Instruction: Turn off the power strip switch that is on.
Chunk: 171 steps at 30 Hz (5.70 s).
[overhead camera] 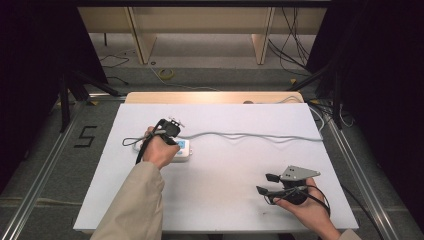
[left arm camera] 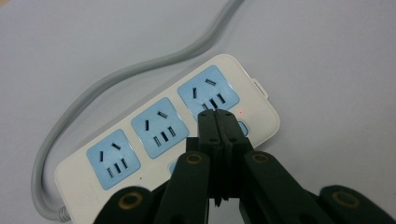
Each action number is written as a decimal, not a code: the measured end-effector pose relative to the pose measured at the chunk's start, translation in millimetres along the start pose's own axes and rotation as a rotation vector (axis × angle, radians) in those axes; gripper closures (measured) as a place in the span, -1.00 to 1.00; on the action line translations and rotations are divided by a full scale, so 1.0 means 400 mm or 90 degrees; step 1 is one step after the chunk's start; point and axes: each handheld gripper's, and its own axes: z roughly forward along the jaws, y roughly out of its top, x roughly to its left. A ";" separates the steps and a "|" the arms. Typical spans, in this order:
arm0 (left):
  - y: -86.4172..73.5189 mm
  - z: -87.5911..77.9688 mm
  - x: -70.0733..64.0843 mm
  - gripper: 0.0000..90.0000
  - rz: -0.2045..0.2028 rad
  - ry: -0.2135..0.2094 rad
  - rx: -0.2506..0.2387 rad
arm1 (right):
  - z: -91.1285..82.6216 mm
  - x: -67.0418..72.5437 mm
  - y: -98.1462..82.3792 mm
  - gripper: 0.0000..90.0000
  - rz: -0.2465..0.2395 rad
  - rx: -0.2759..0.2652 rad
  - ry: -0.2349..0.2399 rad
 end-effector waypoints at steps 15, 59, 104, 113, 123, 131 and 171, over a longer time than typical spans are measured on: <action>0.009 0.011 -0.005 1.00 0.004 -0.004 0.010 | 0.000 0.000 0.000 -0.08 0.000 0.000 0.001; 0.021 0.052 -0.029 1.00 0.016 -0.009 0.040 | 0.001 -0.001 -0.002 -0.09 -0.002 0.003 0.004; 0.019 0.070 -0.037 1.00 0.010 -0.004 0.054 | 0.000 0.000 -0.003 -0.09 -0.001 0.004 0.005; 0.018 0.070 -0.038 1.00 0.008 -0.003 0.054 | 0.001 0.001 -0.003 -0.10 -0.004 0.005 0.006; 0.013 0.070 -0.039 1.00 0.003 -0.004 0.048 | 0.002 0.001 -0.003 -0.10 -0.005 0.005 0.006; 0.012 0.072 -0.042 1.00 0.008 -0.001 0.048 | 0.002 0.002 -0.003 -0.10 -0.004 0.006 0.006; -0.009 0.033 -0.018 0.87 -0.027 -0.002 -0.020 | 0.004 0.002 -0.002 -0.10 -0.002 0.006 0.008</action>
